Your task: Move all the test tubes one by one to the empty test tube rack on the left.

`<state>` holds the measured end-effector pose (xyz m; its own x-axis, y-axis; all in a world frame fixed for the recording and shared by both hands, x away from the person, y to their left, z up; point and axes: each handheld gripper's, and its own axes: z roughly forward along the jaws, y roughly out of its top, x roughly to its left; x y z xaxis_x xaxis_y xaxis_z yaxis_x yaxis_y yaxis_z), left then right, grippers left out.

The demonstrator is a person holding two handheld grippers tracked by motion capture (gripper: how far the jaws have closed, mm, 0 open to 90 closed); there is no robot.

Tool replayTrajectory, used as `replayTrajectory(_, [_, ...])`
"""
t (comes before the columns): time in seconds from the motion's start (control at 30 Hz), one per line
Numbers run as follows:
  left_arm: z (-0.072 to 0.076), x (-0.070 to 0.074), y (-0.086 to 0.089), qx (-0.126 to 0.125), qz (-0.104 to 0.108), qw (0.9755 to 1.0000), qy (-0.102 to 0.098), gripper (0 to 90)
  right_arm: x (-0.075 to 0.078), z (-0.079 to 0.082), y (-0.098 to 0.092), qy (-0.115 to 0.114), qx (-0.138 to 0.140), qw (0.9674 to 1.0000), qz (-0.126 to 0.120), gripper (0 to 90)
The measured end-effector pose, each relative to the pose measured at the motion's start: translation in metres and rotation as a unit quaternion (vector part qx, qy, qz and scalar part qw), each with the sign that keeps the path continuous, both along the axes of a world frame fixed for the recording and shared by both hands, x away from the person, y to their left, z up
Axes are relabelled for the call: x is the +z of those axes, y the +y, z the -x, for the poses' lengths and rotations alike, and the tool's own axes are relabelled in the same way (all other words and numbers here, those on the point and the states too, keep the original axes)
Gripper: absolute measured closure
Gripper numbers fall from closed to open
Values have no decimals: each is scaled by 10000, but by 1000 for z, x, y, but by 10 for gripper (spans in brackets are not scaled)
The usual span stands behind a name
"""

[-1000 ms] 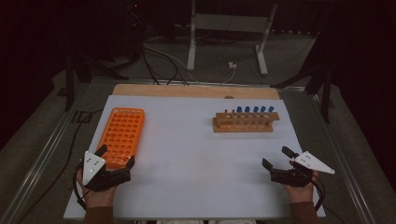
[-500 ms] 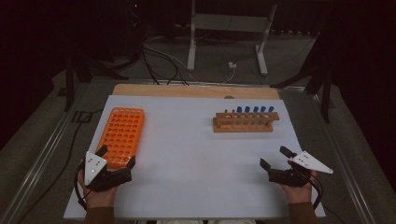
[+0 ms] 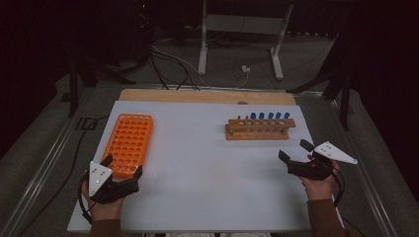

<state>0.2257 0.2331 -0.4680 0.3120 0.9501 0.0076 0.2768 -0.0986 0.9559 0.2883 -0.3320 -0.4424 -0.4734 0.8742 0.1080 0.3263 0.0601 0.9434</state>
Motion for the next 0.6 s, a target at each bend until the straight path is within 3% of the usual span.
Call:
replayTrajectory(0.4, [1,-1,-1,37,-16,10000,9,13,9,-42,-12,-47,-362,9992,165,46])
replayTrajectory(0.6, [1,-1,-1,40,-4,10000,-2,13,7,-65,-21,66,-537,9983,226,53])
